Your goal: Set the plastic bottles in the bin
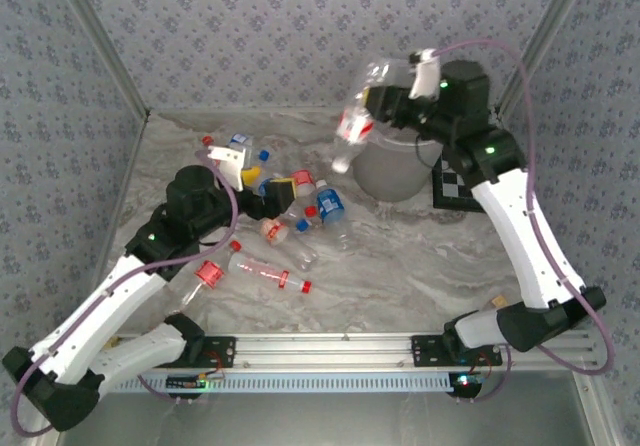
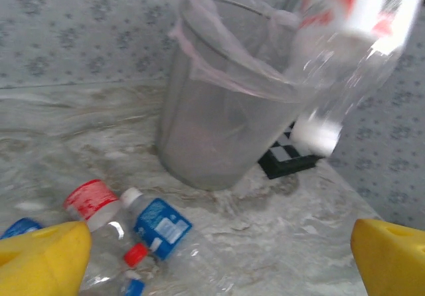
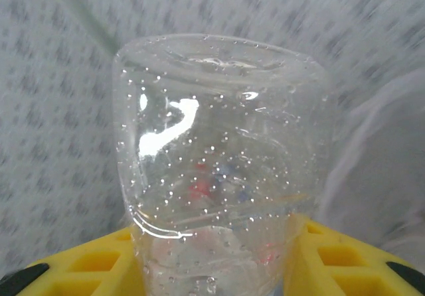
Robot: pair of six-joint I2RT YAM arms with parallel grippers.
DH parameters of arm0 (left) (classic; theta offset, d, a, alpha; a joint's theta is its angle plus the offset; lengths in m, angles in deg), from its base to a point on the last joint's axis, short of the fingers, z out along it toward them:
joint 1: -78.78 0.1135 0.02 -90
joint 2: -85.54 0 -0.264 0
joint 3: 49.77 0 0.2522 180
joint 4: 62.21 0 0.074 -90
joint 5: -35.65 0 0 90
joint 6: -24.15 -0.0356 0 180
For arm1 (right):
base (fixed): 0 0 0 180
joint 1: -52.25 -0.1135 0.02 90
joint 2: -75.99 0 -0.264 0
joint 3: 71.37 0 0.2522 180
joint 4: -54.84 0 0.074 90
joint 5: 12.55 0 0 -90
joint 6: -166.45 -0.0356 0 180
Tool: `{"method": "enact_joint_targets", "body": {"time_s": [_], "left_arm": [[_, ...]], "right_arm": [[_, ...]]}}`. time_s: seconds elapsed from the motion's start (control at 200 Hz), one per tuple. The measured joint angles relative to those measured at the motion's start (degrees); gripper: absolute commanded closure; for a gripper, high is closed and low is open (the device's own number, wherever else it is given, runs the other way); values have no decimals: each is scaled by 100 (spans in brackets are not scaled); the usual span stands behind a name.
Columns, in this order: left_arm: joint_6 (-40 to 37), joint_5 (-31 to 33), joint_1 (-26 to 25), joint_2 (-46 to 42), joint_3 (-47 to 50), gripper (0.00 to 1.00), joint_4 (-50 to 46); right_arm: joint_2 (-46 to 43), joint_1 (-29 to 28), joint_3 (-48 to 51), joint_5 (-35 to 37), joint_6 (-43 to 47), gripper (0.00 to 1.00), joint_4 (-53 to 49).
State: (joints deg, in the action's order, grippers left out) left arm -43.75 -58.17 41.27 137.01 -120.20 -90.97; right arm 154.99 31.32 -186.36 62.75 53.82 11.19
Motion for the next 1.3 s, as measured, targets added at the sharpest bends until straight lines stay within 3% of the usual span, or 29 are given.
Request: {"method": "enact_joint_targets", "body": {"time_s": [0.195,0.375,0.635,0.945,1.04,1.224,1.304], "left_arm": [[87,1178,103,186,-7,0,-1060],[304,1676,654,365,-2,0,-1757],[413,1604,1679,223,282,0,-1902],[291,1276,2776,621,424,0,-1897],[170,1215,2973,940,422,0,-1786],[-59,1088,3469,1803,378,0,-1641],[-149,1091,3635,2072,361,0,-1565]], "right_arm": [[120,697,-737,844,417,71,-35],[957,1156,-1532,1373,789,73,-221],[2645,1209,-2284,1722,1355,73,-1259],[3405,754,-2072,2232,1696,71,-1873],[3541,632,-1840,2312,1720,60,-1875],[3781,590,-1764,2312,1794,23,-1906],[3781,603,-1917,2308,1805,12,-2063]]}}
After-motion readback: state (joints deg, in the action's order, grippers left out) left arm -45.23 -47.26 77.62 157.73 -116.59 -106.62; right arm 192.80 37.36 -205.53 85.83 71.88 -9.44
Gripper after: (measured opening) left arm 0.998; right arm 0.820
